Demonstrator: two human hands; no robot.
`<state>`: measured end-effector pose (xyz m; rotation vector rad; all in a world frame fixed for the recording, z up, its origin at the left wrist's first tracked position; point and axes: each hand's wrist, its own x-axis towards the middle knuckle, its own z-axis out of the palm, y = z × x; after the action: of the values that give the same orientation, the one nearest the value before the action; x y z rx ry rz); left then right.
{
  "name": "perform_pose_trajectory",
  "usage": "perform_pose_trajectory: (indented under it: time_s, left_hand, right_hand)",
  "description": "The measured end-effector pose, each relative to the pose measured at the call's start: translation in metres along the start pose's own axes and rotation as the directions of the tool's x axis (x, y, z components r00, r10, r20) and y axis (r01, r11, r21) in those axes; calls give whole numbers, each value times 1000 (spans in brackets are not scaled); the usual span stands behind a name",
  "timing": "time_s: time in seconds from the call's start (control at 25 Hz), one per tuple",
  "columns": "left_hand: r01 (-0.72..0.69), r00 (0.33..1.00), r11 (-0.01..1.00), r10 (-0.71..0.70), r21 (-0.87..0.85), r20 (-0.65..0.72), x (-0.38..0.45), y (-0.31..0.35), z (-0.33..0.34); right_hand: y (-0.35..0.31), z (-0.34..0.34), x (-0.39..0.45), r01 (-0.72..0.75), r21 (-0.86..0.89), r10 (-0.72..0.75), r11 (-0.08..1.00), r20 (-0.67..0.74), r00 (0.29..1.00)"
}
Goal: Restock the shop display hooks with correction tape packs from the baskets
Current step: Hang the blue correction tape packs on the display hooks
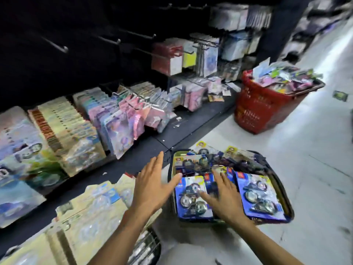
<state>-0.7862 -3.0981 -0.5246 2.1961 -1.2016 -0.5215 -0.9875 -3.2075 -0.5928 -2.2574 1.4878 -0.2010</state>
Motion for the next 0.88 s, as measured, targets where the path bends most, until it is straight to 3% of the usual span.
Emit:
perform_pose_trajectory:
  time_s: [0.12,0.2,0.32,0.4,0.48,0.68,0.88]
  left_hand:
    - [-33,995,999,36,-36,88,5,12,36]
    - [-43,990,998,50,-53,133,10,18,57]
    - [-1,977,994,23,-108,210,16,29,84]
    - [38,966,989,1,-146,257,16,32,97]
    - [44,958,986,4,-160,286,14,33,106]
    - [60,960,981,-6,-182,280,12,33,114]
    - [83,960,975,-22,-207,280,11,37,114]
  right_hand:
    - [63,-9,12,-162,48,168,986,-184,969]
    - [112,-23,20,-321,128,345,938,-289,893]
    - [171,-41,26,-584,198,613,787,-147,776]
    - [184,-45,29,-615,105,622,781,-59,780]
    - [190,-45,36,-537,32,538,843,-60,841]
    - [193,-30,47,-527,67,523,847,67,850]
    - [192,-19,40,-578,520,622,629,110,775]
